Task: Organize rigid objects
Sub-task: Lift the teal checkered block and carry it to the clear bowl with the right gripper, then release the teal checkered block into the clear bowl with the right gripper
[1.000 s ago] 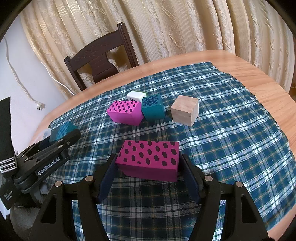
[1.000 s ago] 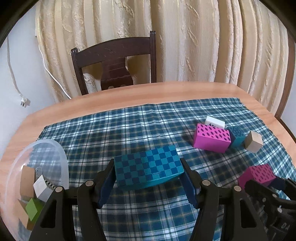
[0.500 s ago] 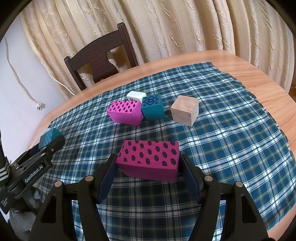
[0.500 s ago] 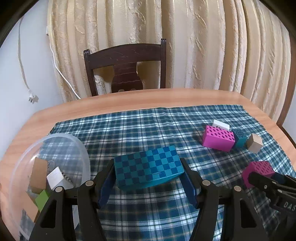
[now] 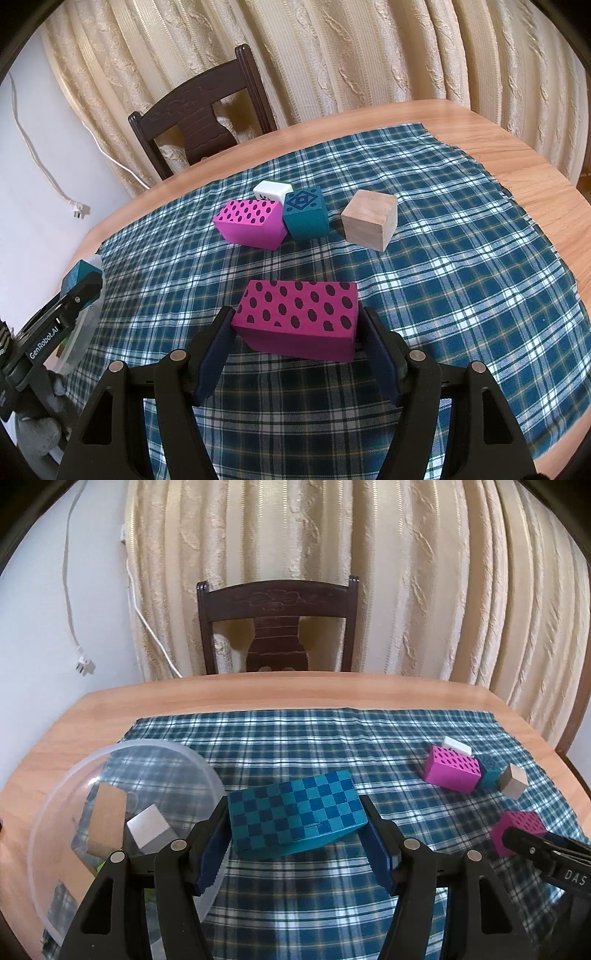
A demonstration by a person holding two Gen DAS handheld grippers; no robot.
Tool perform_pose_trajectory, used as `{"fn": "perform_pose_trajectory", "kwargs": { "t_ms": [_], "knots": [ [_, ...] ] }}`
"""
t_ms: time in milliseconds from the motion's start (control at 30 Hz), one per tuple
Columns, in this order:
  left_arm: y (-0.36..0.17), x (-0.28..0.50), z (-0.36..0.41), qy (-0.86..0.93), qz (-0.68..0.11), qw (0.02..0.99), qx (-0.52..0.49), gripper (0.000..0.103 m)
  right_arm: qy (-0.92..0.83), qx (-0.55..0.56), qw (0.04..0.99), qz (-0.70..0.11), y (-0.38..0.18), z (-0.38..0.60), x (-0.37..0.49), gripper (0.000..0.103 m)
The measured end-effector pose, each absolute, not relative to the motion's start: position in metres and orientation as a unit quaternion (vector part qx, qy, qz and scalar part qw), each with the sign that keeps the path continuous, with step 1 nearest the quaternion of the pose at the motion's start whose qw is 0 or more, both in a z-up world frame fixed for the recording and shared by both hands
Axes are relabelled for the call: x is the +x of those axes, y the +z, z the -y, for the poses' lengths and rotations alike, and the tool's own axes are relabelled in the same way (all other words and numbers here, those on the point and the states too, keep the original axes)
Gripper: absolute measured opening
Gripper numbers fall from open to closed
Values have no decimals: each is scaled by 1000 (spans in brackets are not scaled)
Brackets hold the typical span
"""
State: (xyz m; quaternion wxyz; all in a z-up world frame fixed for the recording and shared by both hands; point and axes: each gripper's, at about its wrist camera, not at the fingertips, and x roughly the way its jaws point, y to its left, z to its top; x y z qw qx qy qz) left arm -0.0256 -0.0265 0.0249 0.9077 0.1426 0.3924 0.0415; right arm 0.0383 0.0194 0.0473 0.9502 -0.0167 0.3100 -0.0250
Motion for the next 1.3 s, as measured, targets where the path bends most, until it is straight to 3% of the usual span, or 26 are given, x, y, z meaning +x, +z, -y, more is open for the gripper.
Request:
{"fn": "perform_pose_trajectory", "kwargs": {
  "t_ms": [900,1300],
  "knots": [
    [25,-26,27,42,-392,908,143,69,112,-80,962,-235,61,-111,17,68],
    [25,-25,27,42,-392,908,142,69,175,-109,949,-238,53,-165,12,68]
  ]
}}
